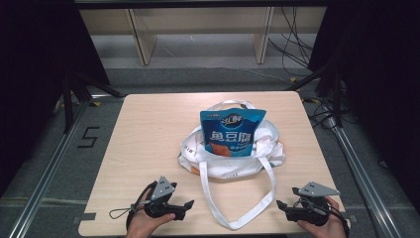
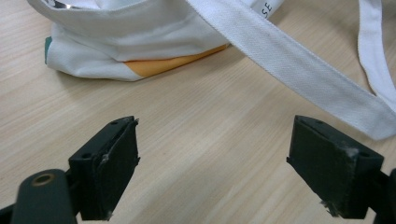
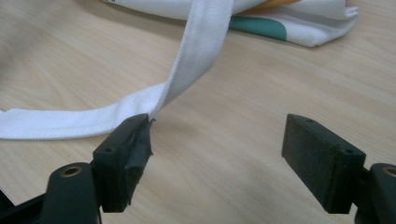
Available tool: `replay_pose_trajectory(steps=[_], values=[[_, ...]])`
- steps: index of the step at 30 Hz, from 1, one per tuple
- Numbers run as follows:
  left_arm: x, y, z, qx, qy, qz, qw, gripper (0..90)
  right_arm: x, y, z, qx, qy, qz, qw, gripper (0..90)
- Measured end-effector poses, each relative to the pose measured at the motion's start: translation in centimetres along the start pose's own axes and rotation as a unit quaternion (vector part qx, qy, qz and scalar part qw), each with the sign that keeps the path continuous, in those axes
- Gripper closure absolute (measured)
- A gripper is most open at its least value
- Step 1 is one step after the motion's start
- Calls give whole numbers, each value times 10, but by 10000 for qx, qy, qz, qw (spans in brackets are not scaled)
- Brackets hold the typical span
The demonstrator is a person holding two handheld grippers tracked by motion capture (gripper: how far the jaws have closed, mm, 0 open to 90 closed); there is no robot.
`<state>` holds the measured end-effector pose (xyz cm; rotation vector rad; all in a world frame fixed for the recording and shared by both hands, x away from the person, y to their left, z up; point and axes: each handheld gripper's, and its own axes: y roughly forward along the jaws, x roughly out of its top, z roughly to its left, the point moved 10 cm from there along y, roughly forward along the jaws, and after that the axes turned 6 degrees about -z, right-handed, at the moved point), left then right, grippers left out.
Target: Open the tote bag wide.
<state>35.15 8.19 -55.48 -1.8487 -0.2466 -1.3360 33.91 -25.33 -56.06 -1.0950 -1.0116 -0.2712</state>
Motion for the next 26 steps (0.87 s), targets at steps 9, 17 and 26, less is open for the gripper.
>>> replay_pose_trajectory(steps=[9,17,26], values=[[-2,0,-4,-6,166,27,9999,149,-6,-4,2,35,-70,46,10000,236],[-4,1,-3,1,173,66,9998,149,-9,-4,2,128,-290,161,9994,234],[-5,2,-1,102,-55,72,9999,149,-9,-3,1,53,-259,118,9996,234]])
